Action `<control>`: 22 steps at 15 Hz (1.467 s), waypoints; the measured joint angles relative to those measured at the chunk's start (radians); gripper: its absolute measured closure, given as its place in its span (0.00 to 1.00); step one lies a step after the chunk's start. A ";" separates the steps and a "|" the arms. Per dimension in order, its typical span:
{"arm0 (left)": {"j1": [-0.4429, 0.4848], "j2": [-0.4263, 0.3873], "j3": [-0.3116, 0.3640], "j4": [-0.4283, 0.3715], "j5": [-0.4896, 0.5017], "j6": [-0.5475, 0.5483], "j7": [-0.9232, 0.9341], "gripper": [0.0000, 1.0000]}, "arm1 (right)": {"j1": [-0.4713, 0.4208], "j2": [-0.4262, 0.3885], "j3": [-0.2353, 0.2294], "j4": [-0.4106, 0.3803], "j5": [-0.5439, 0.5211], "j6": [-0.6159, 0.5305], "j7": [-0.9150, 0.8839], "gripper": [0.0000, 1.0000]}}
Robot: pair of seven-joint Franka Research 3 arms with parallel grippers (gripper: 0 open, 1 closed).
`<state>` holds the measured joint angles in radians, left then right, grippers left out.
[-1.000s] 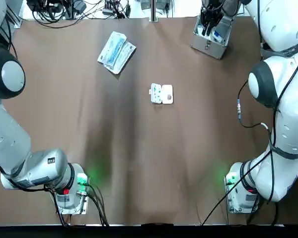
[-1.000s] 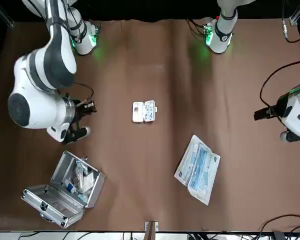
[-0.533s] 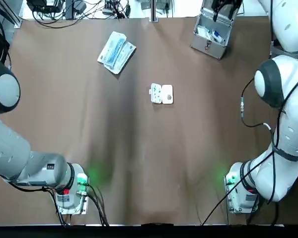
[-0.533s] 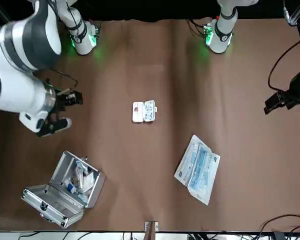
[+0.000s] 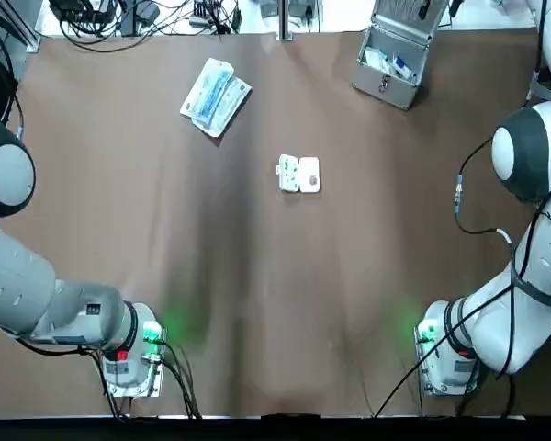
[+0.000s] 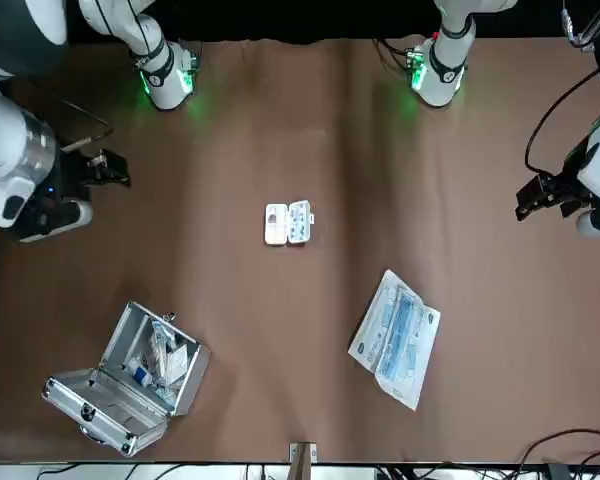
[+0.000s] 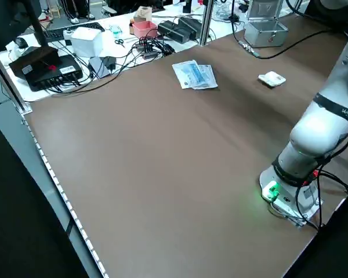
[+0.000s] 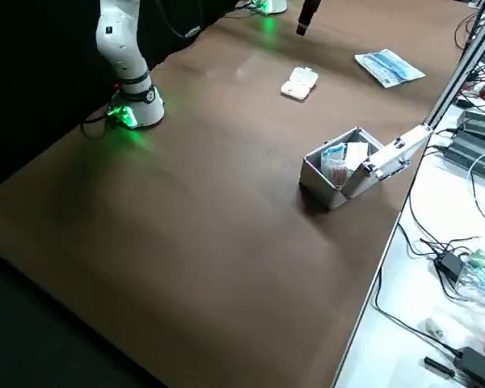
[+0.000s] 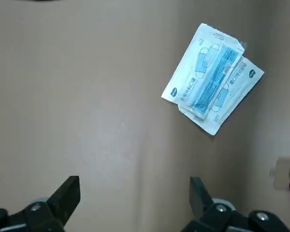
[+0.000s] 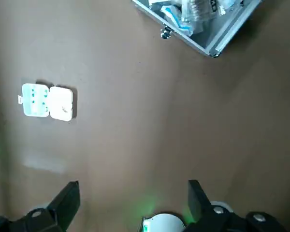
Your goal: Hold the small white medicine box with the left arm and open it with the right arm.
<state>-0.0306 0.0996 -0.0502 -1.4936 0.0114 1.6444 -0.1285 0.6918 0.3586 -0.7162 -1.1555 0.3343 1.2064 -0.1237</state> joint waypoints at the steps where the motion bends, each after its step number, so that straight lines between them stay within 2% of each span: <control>1: 0.000 -0.001 -0.001 0.000 0.000 0.000 0.002 0.00 | -0.004 -0.002 -0.006 0.000 -0.002 -0.002 0.000 0.01; 3: 0.001 -0.002 0.000 0.000 0.000 0.000 0.006 0.00 | -0.024 -0.013 -0.006 0.001 -0.020 -0.002 0.000 0.01; 4: 0.001 -0.002 0.000 0.000 0.000 0.000 0.007 0.00 | -0.050 -0.023 0.011 0.001 -0.032 -0.004 0.000 0.01; 5: 0.001 -0.002 0.000 0.000 0.000 0.000 0.007 0.00 | -0.095 -0.036 0.057 0.001 -0.053 -0.008 0.000 0.01; 7: 0.002 -0.002 0.000 0.000 0.000 0.000 0.007 0.00 | -0.226 -0.069 0.218 0.001 -0.120 -0.011 0.003 0.01; 10: 0.004 -0.002 0.001 0.000 0.000 0.000 0.008 0.00 | -0.455 -0.139 0.506 -0.003 -0.208 -0.020 0.025 0.01; 13: 0.004 -0.002 0.001 0.001 0.000 0.000 0.008 0.00 | -0.494 -0.193 0.545 -0.047 -0.218 -0.011 0.040 0.01; 14: 0.004 -0.002 0.001 0.001 0.000 0.000 0.008 0.00 | -0.523 -0.215 0.572 -0.076 -0.221 0.011 0.042 0.01; 15: 0.004 -0.003 0.001 0.001 0.000 0.000 0.008 0.00 | -0.572 -0.239 0.618 -0.111 -0.227 0.039 0.042 0.01; 17: 0.005 -0.005 0.002 0.001 0.000 0.000 0.008 0.00 | -0.695 -0.284 0.738 -0.180 -0.249 0.084 0.042 0.01; 18: 0.006 -0.006 0.002 0.001 0.000 0.000 0.008 0.00 | -0.734 -0.301 0.778 -0.204 -0.253 0.093 0.042 0.01; 19: 0.006 -0.007 0.003 0.001 0.000 0.000 0.007 0.00 | -0.753 -0.312 0.799 -0.219 -0.256 0.098 0.043 0.01; 22: 0.007 -0.008 0.004 0.001 0.000 0.000 0.007 0.00 | -0.759 -0.325 0.814 -0.248 -0.259 0.115 0.058 0.01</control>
<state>-0.0236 0.0915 -0.0466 -1.4927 0.0115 1.6445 -0.1219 -0.0668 0.0335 0.0981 -1.4032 0.0756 1.3211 -0.0654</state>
